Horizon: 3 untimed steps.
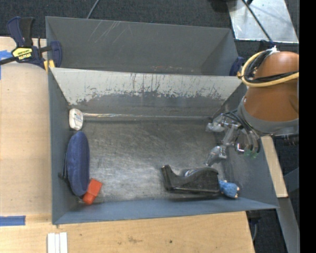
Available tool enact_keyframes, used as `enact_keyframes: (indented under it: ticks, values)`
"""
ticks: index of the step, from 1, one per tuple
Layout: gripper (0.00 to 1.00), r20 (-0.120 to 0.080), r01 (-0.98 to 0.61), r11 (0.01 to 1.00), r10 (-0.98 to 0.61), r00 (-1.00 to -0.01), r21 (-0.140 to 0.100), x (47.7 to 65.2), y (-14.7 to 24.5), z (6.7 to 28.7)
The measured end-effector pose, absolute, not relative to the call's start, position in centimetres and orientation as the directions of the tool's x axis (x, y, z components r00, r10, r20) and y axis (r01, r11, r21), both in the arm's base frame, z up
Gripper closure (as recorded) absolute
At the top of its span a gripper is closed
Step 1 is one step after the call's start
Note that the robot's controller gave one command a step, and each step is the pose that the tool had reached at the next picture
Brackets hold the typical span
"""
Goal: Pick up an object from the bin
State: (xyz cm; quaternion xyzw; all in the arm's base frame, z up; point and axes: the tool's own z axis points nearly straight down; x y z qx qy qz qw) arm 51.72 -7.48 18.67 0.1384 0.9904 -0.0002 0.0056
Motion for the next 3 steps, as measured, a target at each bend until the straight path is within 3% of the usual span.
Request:
enact_keyframes:
  ticks: [1, 2, 3]
  values:
    - [0.00, -0.018, 0.217, 0.976, 0.217, -0.976, 0.002, 49.9, -7.5, 11.6]
    - [1.00, 0.025, 0.212, 0.977, 0.212, -0.977, 0.002, 49.0, -7.2, 11.4]
    - [1.00, -0.008, -0.094, 0.996, -0.094, -0.996, -0.004, 50.2, -14.3, 21.0]
